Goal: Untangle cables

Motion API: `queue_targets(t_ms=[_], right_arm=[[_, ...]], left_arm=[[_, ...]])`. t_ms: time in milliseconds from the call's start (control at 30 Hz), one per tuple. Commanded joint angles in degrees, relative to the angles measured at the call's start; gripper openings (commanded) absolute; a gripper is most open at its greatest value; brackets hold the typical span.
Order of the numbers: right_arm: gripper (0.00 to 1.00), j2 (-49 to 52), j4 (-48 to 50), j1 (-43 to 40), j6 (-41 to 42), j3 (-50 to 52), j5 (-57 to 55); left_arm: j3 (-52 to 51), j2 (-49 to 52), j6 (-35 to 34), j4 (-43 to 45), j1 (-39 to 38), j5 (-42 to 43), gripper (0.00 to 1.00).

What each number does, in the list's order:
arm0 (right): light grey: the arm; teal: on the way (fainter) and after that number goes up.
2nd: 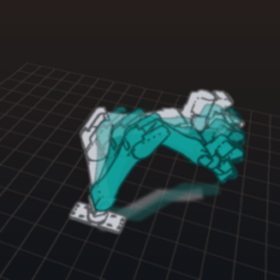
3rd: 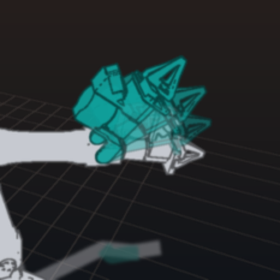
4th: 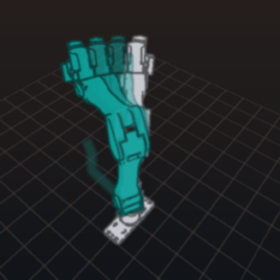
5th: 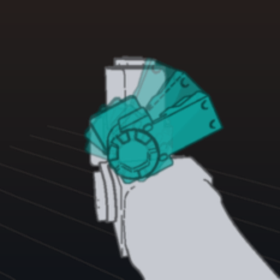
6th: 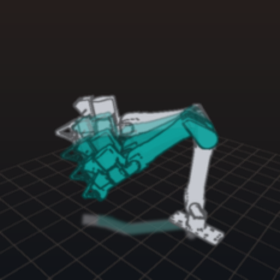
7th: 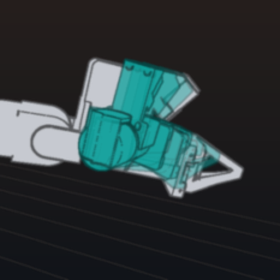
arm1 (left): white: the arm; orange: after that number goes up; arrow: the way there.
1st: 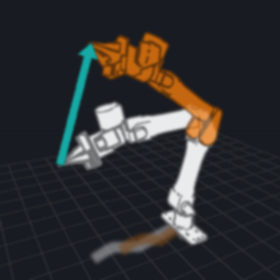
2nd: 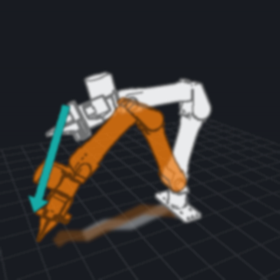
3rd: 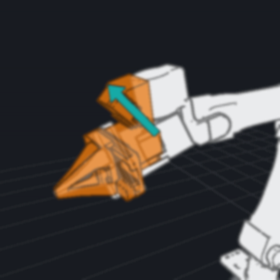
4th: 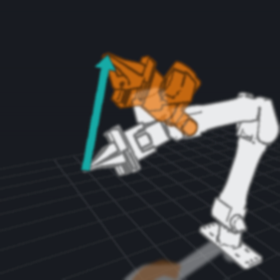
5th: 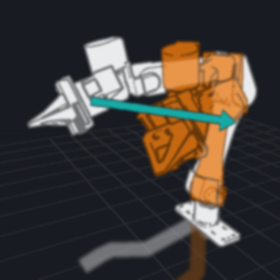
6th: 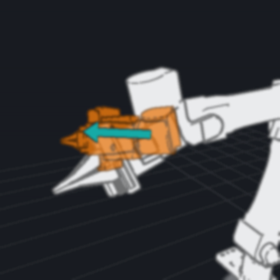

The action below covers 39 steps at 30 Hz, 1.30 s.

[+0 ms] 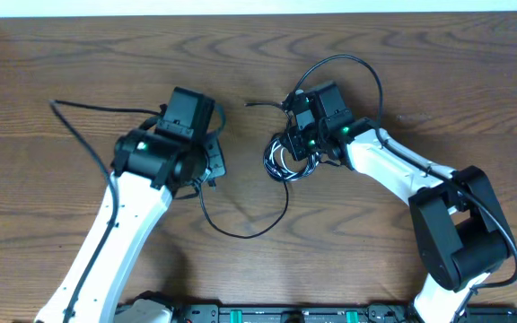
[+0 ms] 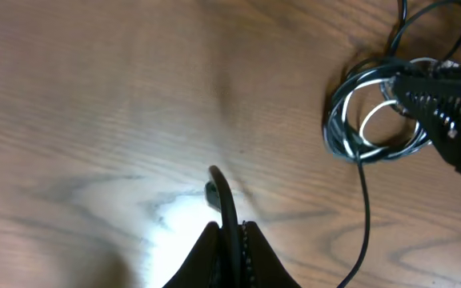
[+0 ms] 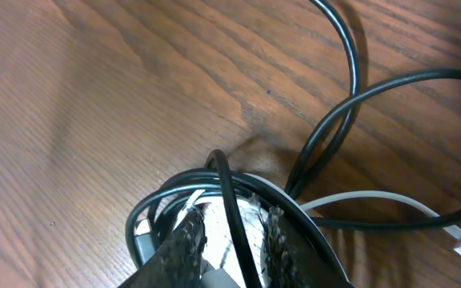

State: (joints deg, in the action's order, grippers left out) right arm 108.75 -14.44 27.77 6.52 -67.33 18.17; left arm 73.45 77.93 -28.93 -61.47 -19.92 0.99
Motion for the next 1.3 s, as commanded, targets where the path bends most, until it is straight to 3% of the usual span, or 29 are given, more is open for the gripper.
queue_targets(t_ms=[0, 133, 300, 500, 633, 733, 833, 933, 1000, 1267], right_arm=[[0.23, 0.3, -0.1, -0.2, -0.2, -0.3, -0.3], [0.2, 0.3, -0.1, -0.5, -0.2, -0.3, -0.8], [0.01, -0.2, 1.0, -2.1, 2.0, -1.7, -1.2], [0.01, -5.2, 0.4, -7.1, 2.9, -6.4, 4.9], [0.01, -11.0, -0.3, -9.7, 2.9, -7.1, 8.2], [0.01, -15.8, -2.8, -11.2, 2.9, -7.1, 9.7], [0.01, -20.0, -6.2, -11.6, 2.9, -7.1, 9.6], [0.01, -22.3, -8.4, -11.2, 2.9, -7.1, 9.7], [0.01, -22.6, -9.7, -11.2, 2.9, -7.1, 10.6], [0.01, -22.6, -12.6, -11.3, 2.6, -7.1, 12.4]], left_arm=[[0.0, 3.8, -0.7, 2.2, 0.2, 2.3, 0.08], [0.0, 7.4, -0.7, 5.8, 0.2, 2.6, 0.08], [0.0, 10.8, 0.2, 12.9, 1.3, 2.3, 0.08], [0.0, 12.2, 0.2, 21.2, 3.4, 3.4, 0.08], [0.0, 12.2, 5.7, 26.3, 3.5, 11.5, 0.1], [0.0, 12.2, 10.1, 29.1, 3.5, 19.8, 0.17], [0.0, 12.3, 11.0, 30.4, 3.5, 24.0, 0.35], [0.0, 12.3, 11.4, 31.8, 3.5, 25.6, 0.79], [0.0, 12.3, 11.6, 32.5, 3.5, 25.6, 0.94], [0.0, 12.3, 23.5, 34.3, 3.5, 37.9, 0.95]])
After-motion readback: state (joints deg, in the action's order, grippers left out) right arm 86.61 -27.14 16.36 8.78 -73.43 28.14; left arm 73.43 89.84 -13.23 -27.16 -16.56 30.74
